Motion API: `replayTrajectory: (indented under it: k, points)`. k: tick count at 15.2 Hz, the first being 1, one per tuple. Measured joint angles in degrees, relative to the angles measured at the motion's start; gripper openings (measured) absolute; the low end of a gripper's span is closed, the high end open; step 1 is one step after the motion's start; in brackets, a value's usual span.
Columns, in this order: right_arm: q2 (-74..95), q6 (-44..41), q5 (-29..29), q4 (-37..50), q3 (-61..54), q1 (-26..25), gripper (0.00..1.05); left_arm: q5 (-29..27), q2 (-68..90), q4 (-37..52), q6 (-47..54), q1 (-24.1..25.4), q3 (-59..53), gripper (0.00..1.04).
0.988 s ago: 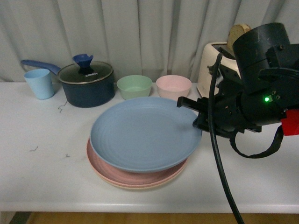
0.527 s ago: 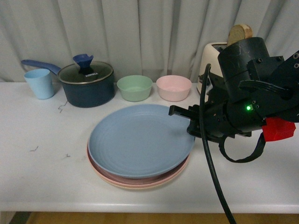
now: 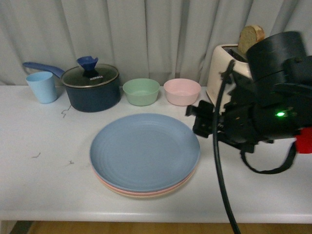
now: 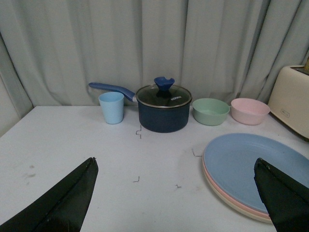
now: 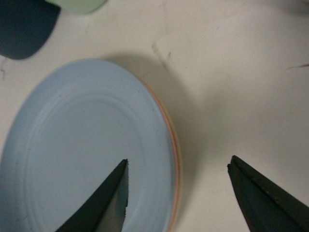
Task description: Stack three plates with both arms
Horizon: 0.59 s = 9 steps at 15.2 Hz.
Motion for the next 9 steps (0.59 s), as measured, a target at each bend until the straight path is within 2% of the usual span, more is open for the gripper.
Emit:
replayTrajectory:
  k: [2,3,4,5,6,8,9]
  points:
    - [-9.6,0.0,1.3,2.5,-5.9,-2.7,0.86,0.0,0.0,0.0,0.0,0.0,0.0,0.98]
    - [-9.8,-0.9,4.5,11.0,-7.2,-2.9,0.93,0.0,0.0,0.0,0.0,0.0,0.0,0.98]
    - [-7.9,-7.5,12.8,27.8,-12.3,-2.3,0.83,0.2,0.0,0.0,0.0,0.0,0.0,0.98]
    - [-7.9,-13.7,18.3,38.9,-20.6,-2.2,0.72,0.0,0.0,0.0,0.0,0.0,0.0,0.98]
    - [-9.4,-20.3,19.7,48.8,-28.3,-3.2,0.59,-0.2,0.0,-0.2,0.0,0.2,0.0,0.98]
    - [-16.0,-24.1,19.4,57.0,-32.7,-5.5,0.43,0.0,0.0,0.0,0.0,0.2,0.0,0.98]
    - [-19.6,-24.8,19.0,58.2,-34.2,-6.4,0.35,0.0,0.0,0.0,0.0,0.2,0.0,0.98]
